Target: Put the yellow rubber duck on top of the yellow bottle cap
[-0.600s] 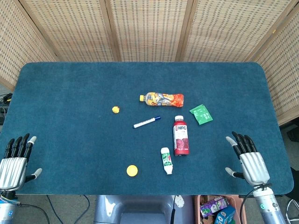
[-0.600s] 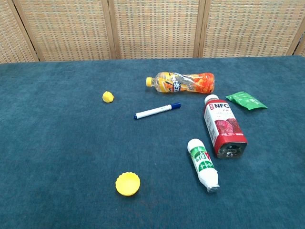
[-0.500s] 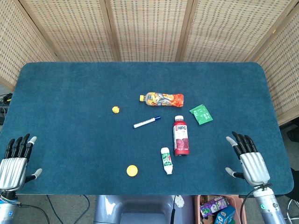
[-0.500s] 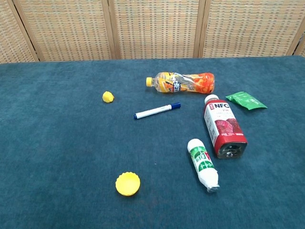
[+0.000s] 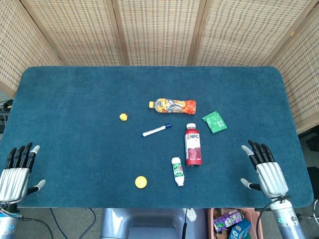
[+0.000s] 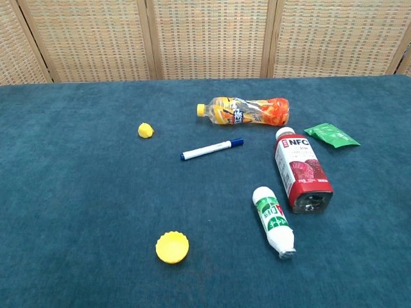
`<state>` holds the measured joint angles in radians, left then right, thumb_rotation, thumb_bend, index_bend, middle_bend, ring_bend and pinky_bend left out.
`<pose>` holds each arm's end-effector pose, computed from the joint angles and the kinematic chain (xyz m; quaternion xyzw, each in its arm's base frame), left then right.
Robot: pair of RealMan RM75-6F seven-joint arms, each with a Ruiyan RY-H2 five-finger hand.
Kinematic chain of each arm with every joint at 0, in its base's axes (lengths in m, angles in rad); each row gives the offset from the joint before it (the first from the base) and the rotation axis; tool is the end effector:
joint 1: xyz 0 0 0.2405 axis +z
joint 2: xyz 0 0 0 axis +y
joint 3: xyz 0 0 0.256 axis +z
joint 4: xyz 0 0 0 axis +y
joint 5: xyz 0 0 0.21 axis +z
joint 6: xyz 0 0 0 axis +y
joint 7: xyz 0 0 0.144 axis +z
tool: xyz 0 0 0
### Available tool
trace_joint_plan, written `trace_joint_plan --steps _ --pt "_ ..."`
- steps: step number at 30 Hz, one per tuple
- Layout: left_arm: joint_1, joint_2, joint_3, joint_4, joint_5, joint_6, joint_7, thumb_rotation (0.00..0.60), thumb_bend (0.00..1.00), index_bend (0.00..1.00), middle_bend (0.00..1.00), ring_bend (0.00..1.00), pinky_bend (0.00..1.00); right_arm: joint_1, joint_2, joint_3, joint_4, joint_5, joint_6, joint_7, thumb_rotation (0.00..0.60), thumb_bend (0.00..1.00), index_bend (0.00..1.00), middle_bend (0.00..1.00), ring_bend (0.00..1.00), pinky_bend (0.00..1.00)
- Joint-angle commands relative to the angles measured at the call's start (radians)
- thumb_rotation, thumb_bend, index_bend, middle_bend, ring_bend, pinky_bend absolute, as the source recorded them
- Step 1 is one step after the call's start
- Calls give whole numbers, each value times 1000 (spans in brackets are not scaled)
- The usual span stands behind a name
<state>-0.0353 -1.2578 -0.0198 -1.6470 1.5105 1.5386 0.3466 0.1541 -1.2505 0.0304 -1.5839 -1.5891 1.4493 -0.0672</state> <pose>-0.2960 0.1584 0.1155 -0.6177 -0.3430 -0.3281 0.6270 -0.2812 -0.1952 0.1077 0.6394 -0.3705 0.4180 0.5283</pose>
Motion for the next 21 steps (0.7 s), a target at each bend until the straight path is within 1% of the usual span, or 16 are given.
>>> trace_joint_plan --steps 1,6,10,16,18,21 --pt "-1 0 0 0 -2 -3 0 600 89 0 0 0 0 -1 1 1 1 1 3 2 600 0 0 0 0 0" --pt "-9 -2 -1 -4 3 -11 -1 600 90 8 0 0 0 -6 8 6 0 4 14 19 600 0 0 0 0 0" --pt "-56 9 -35 -33 -20 -67 25 600 97 88 0 0 0 -2 8 11 8 20 0 30 600 0 0 0 0 0" --pt "-155 23 -129 -78 -105 -165 64 600 116 149 0 0 0 6 0 20 21 44 -20 29 600 0 0 0 0 0" --pt "-194 25 -159 -86 -148 -213 86 600 121 172 0 0 0 7 -1 23 24 50 -23 29 600 0 0 0 0 0" --pt "-290 7 -229 -72 -239 -313 130 600 132 205 0 0 0 10 -5 29 35 70 -35 31 600 0 0 0 0 0"
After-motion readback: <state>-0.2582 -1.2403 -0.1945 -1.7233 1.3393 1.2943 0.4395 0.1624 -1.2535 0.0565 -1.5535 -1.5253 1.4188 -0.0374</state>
